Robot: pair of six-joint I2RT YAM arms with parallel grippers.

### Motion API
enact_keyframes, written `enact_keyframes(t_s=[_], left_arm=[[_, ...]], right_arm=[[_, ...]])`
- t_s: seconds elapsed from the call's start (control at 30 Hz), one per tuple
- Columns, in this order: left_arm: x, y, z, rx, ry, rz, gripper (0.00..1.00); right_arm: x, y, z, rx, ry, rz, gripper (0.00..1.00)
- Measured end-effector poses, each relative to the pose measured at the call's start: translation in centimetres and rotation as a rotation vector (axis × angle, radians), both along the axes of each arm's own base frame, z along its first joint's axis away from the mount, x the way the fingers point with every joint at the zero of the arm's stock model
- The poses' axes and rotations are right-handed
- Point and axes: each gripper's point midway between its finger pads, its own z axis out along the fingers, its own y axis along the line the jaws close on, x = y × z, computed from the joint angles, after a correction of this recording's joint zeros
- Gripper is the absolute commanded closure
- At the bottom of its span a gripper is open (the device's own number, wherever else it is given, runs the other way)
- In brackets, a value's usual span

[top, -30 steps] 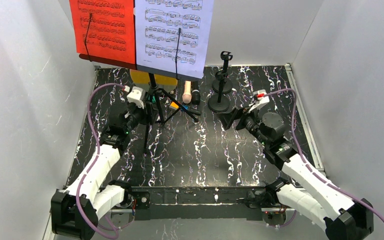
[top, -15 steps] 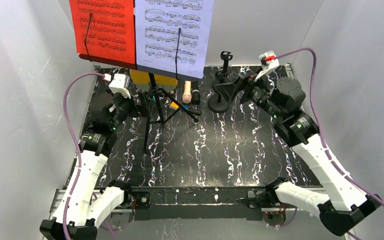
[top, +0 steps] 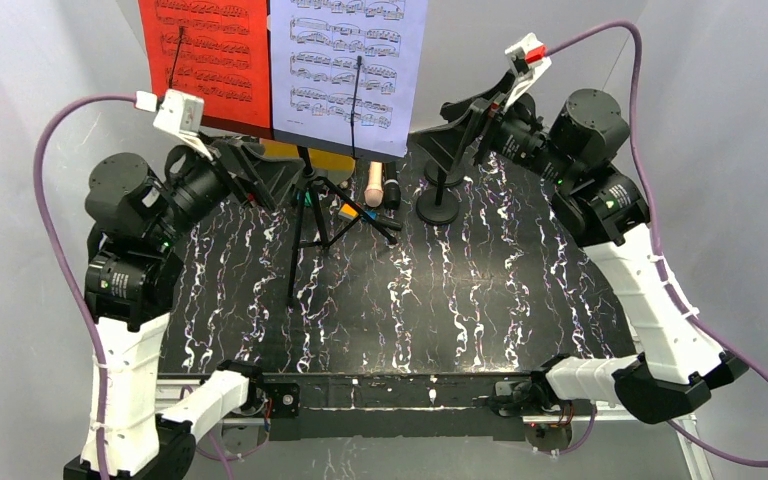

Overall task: Pack up the instrument practice props
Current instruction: Pick up the sheet music from the music stand.

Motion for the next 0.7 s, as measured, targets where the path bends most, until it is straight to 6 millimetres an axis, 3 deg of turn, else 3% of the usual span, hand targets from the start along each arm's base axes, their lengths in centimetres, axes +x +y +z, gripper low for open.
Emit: enact_keyframes(t_s=[0.13, 0.27, 0.53, 0.7], left_arm=[[-0.6, -1.1, 3.3, -0.066, -0.044, -0.066, 0.18], [0.5, -2.4, 5.3, -0.149, -0.052, -0.124, 0.24], [4.7, -4.8, 6.0, -0.282, 0.015, -0.208, 0.31], [4.5, -5.3, 7.8, -0.348, -0.010, -0.251, 0.37]], right_arm=[[-0.1, 0.9, 1.7, 0.016, -0.040, 0.051, 0.01], [0.5, 1.7, 2.7, 0.029, -0.067, 0.075, 0.02], [2.6, 3.2, 2.4, 0.029, -0.071, 0.084, 0.02], [2.7, 3.4, 2.8, 0.040, -0.091, 0.089, 0.02]])
